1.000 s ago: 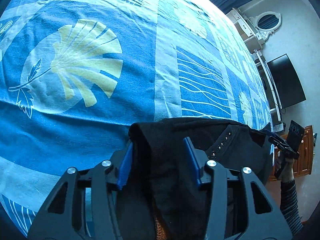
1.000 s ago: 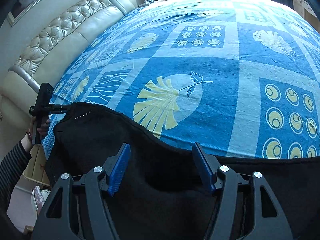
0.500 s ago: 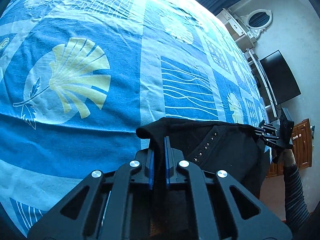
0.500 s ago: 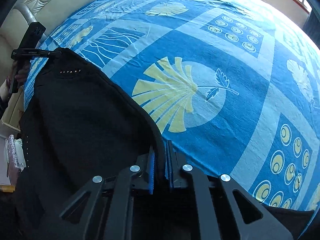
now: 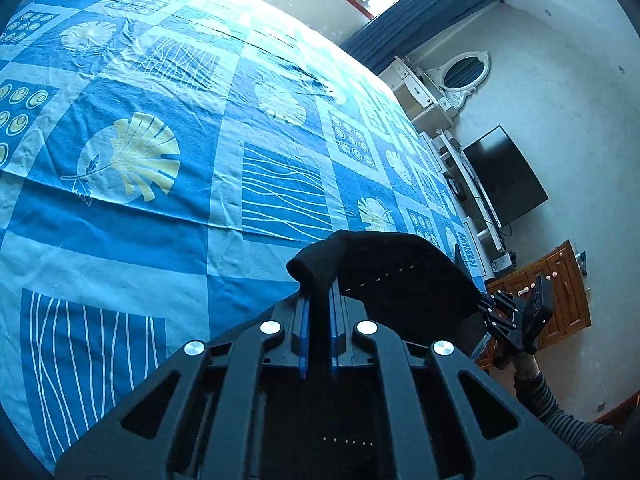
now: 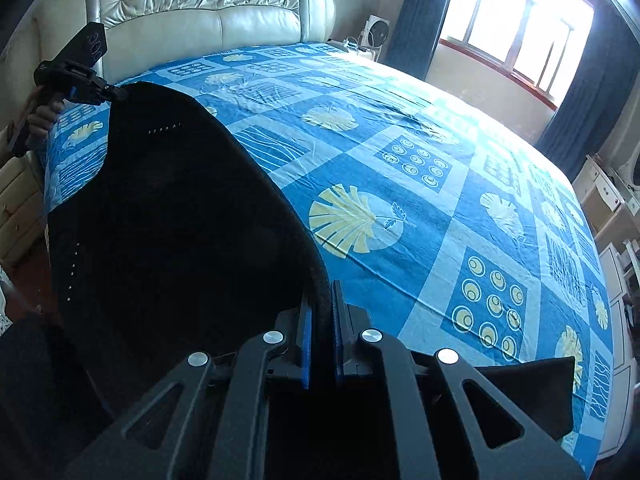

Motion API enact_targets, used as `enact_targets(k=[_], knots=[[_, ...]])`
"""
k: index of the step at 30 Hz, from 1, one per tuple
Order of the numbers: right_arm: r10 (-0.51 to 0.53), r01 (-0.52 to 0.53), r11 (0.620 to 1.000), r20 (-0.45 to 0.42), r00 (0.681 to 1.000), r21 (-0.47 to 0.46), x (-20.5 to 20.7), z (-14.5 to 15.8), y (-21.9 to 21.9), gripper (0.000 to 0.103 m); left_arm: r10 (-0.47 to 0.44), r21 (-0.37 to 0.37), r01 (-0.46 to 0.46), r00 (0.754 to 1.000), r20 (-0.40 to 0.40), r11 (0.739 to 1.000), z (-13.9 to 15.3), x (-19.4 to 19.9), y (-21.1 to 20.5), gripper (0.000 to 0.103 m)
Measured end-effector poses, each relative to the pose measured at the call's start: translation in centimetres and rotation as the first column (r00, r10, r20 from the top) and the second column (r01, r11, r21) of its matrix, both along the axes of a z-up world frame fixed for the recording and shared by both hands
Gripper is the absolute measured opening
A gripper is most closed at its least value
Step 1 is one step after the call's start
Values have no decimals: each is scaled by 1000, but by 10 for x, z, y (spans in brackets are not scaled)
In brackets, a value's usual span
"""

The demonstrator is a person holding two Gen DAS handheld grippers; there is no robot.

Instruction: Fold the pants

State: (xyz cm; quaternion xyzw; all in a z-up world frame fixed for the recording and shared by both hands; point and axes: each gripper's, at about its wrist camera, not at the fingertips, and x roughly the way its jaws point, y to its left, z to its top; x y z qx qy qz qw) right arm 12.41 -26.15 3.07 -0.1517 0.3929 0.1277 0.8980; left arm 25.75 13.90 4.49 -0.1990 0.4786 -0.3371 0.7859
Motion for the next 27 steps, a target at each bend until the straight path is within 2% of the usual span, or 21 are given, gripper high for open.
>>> enact_targets(k=[6, 13, 15, 16, 17, 18, 20, 23, 25, 27], knots=[[-5, 5, 999, 2, 1000, -50, -54, -39, 17, 8, 47, -32, -49, 997, -65, 998, -30, -69, 35, 7], [-42, 36, 994, -50, 998, -101, -86, -84, 29, 11, 92, -34, -99, 982, -166, 995, -82, -113, 49, 12], [-53, 49, 992, -40, 998, -114, -96, -90, 32, 17, 105, -21, -111, 975, -197, 994, -92, -120, 49, 14], [-61, 57, 991, -32, 998, -120, -101, -90, 32, 19, 117, -18, -124, 970, -215, 992, -97, -124, 50, 19], [-72, 68, 989, -26, 997, -129, -105, -89, 33, 26, 127, -18, -135, 964, -233, 991, -101, -128, 52, 24], [-83, 79, 989, -21, 996, -128, -109, -86, 32, 35, 139, -21, -149, 960, -243, 989, -103, -134, 54, 24], [-100, 98, 991, -23, 995, -87, -119, -81, 29, 47, 171, -33, -186, 951, -257, 982, -106, -144, 61, 31], [-152, 153, 988, -60, 987, 16, -131, -73, 18, 48, 228, -81, -264, 924, -306, 961, -107, -159, 70, 41], [-198, 215, 965, -121, 973, 152, -132, -70, 3, 48, 255, -117, -304, 915, -312, 946, -102, -166, 71, 43], [-232, 274, 921, -176, 957, 277, -130, -67, -11, 48, 286, -120, -333, 911, -298, 935, -96, -170, 66, 47]])
